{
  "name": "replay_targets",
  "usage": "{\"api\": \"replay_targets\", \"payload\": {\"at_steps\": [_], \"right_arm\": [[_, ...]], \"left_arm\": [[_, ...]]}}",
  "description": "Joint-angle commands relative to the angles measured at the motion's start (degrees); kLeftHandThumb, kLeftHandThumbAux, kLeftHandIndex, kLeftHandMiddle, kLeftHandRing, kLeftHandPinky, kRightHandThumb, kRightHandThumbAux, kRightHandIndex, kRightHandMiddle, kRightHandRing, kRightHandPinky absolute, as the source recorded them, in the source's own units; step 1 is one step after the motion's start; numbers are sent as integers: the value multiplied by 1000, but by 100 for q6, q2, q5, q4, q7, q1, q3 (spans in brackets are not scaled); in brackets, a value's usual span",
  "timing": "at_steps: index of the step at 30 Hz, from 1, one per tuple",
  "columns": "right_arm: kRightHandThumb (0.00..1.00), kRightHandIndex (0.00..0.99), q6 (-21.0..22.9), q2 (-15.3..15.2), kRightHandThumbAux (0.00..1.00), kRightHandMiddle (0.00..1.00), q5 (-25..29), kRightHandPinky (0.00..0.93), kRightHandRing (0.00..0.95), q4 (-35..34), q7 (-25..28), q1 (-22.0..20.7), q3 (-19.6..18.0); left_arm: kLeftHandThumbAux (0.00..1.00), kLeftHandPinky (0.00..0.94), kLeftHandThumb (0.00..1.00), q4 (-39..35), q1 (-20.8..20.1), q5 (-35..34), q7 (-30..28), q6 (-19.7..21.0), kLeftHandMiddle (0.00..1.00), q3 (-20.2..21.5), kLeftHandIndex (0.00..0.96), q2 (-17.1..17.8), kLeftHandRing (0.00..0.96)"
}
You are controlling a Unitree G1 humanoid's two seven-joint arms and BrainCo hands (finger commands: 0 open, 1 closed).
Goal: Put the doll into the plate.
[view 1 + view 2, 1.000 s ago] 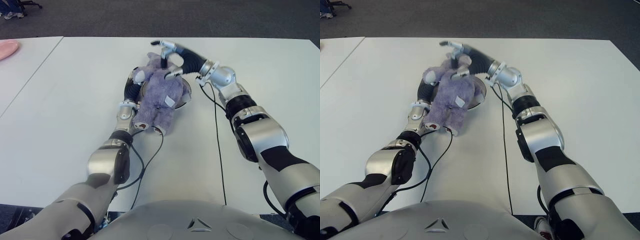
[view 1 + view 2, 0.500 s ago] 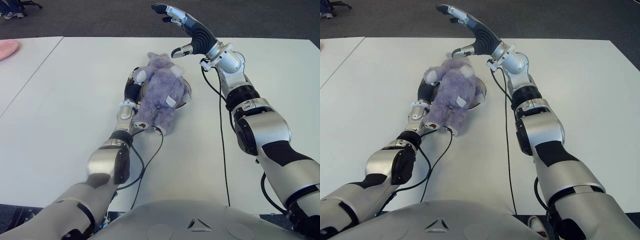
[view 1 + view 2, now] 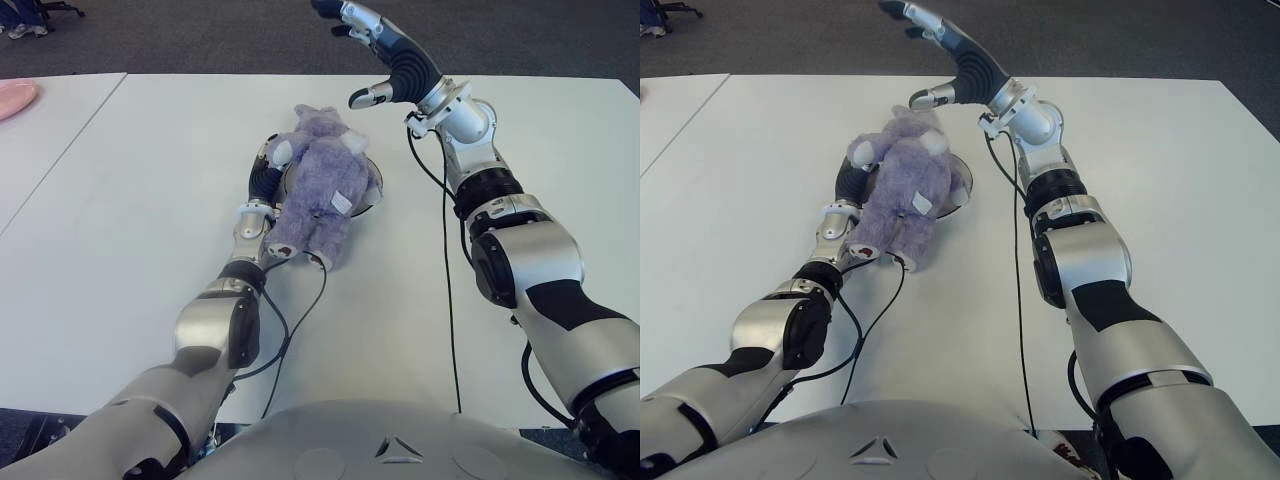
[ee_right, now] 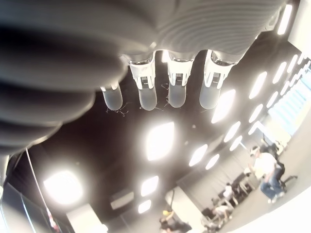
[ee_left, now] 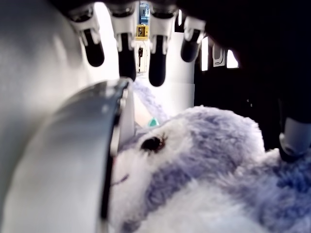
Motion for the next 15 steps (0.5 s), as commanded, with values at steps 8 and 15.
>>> {"api": "replay_targets", "payload": {"at_steps": [8, 15], "right_arm": [[0, 0, -22, -386, 438, 0, 178, 0, 0, 289, -359, 189, -488], [0, 0, 867, -374, 529, 2, 385, 0, 0, 984, -654, 739, -932]], "left_arm": [[491, 126, 0, 749, 1019, 40, 16, 857, 203, -41, 112, -254, 181], [498, 122, 0, 741, 1021, 12, -27, 837, 189, -20, 105, -245, 164]]}}
